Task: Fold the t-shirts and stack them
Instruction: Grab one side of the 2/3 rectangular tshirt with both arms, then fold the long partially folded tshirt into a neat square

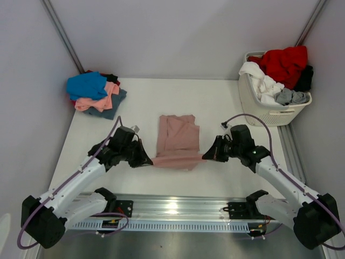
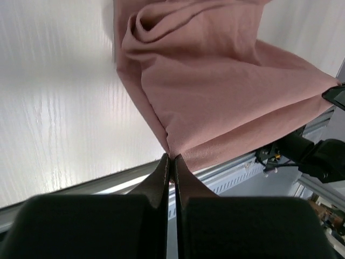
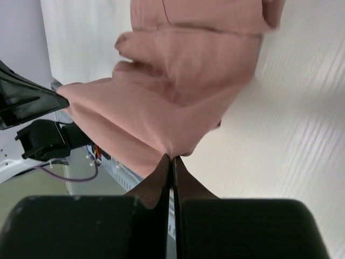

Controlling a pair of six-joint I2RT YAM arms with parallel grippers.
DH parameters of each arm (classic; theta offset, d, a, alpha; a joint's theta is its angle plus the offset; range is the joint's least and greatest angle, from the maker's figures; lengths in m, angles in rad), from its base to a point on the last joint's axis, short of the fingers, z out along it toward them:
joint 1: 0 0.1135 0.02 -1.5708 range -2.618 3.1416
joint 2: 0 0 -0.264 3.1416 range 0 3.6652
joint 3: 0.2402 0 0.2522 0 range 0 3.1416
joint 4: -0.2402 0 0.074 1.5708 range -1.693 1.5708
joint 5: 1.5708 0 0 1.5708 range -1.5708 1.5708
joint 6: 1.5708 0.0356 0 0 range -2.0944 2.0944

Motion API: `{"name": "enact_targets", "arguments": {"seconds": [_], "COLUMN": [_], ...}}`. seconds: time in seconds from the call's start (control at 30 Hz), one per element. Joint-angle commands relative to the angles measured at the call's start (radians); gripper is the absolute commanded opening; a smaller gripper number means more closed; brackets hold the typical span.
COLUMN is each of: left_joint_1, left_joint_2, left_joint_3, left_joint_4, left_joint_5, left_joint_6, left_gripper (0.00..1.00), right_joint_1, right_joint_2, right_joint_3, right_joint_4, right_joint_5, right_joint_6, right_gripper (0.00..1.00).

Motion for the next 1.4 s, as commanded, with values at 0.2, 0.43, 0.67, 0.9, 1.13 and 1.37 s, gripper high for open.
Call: {"name": "enact_targets", "arguments": {"seconds": [0.2,0.43,0.67,0.9,1.13,1.37], "left_joint_1": [0.002,0.028,0.068,0.119,0.157,0.197], "left_joint_2": [0.223,0.408,0.586,0.727,0.795,0.875], "left_joint_3": [0.314,0.458,0.556,0.653,0.779,0.9], "left_joint_4": [0.068,0.127,0.157,0.194,0.193,0.213], "left_joint_5": [-0.122,-0.142,-0.161,-0.142,-0.144,-0.116], "left_joint_6": [0.094,0.115,0.12,0.104,0.104,0.104], "left_gripper": [0.01,0.01,0.0,0.0,0.0,0.0], "right_joint_1": [-0.022,-0.058,-0.104,-0.14,-0.175,-0.209], "right_joint_2": [0.201,0.359,0.517,0.633,0.742,0.888], "right_joint_3": [0.213,0.316,0.399,0.494,0.587,0.739], "right_joint_4": [0.183,0.286,0.355,0.397,0.407,0.412], "right_joint_5": [0.063,0.085,0.105,0.128,0.131,0.108], "right_joint_6": [-0.09,-0.07,-0.073,-0.072,-0.047,-0.02], "right_gripper": [0.0,0.0,0.0,0.0,0.0,0.0]}}
